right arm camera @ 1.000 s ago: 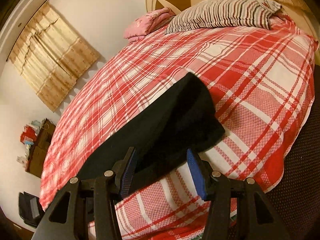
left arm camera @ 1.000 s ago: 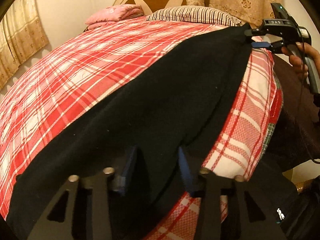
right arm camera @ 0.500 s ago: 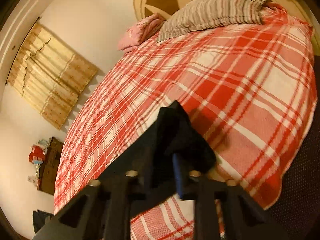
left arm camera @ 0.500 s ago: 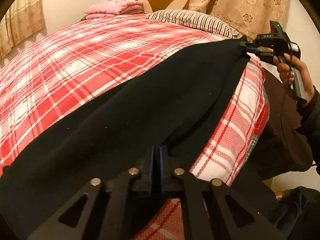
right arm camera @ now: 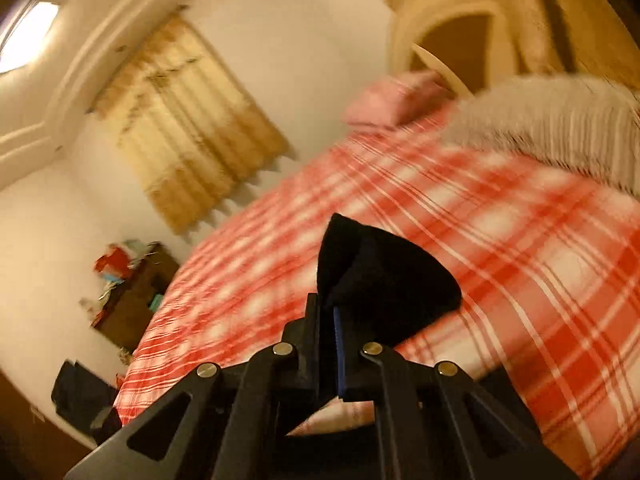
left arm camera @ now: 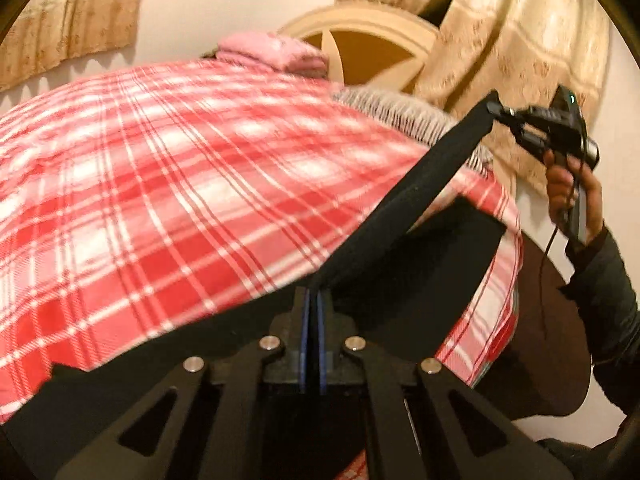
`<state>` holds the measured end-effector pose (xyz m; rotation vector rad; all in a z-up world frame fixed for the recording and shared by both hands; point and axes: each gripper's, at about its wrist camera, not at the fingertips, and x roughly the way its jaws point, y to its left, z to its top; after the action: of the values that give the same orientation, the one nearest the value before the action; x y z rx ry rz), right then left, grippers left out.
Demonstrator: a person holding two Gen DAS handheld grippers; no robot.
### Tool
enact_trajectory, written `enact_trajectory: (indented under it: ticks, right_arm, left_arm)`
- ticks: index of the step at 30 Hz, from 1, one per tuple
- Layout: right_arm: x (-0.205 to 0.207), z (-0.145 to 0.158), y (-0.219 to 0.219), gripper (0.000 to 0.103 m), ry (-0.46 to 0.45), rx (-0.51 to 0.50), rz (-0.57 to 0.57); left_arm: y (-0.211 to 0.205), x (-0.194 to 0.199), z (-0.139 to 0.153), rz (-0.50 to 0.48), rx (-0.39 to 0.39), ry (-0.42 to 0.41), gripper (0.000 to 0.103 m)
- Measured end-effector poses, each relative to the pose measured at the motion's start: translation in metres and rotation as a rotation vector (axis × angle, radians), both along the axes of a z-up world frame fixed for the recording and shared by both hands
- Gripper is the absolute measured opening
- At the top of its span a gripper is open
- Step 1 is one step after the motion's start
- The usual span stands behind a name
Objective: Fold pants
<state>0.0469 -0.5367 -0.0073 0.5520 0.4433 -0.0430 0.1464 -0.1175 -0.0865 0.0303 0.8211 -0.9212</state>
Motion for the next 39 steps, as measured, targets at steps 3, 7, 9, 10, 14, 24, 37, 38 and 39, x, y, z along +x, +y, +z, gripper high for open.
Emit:
enact_trajectory:
  ticks: [3,7,9,10,14,24,37,38,39]
  right_arm:
    - [-0.014,-0.015,-0.003,0.005,0.026,0.008,-0.02]
    - [-0.047,-0.081,-0.03,0.005,0.153,0.087,-0.076]
    - [-0.062,-0.106,-0.04,0.005,0.199,0.12,-0.103]
    - [-0.073,-0.117,-0.043,0.005,0.209,0.14,-0.109]
    - [-0.097,-0.131,-0.047,0.005,0.208,0.168,-0.12]
    - [-0.108,-0.146,-0.054,0.007,0.199,0.226,-0.128]
    - [-0.13,-0.093,-0.063,0.029,0.082,0.095,-0.26]
    - [-0.126,-0.09,-0.058,0.029,0.084,0.075,-0.246]
    - [-0.118,-0.09,-0.052,0.029,0.111,0.043,-0.23]
  left_arm:
    - [0.001,-0.013,-0.005,-0.038,-0.004,-0.006,0.004]
    - [-0.013,-0.038,-0.036,-0.136,0.043,0.031,0.004]
    - [-0.017,-0.046,-0.047,-0.166,0.074,0.044,0.004]
    - [-0.021,-0.051,-0.053,-0.181,0.089,0.05,0.004]
    - [-0.027,-0.06,-0.062,-0.184,0.111,0.05,0.004]
    - [-0.028,-0.066,-0.066,-0.172,0.156,0.003,0.006]
    - [-0.01,-0.079,-0.054,-0.144,0.156,-0.056,0.019]
    - [-0.008,-0.079,-0.053,-0.14,0.151,-0.058,0.026]
    - [-0.007,-0.08,-0.052,-0.136,0.146,-0.063,0.037]
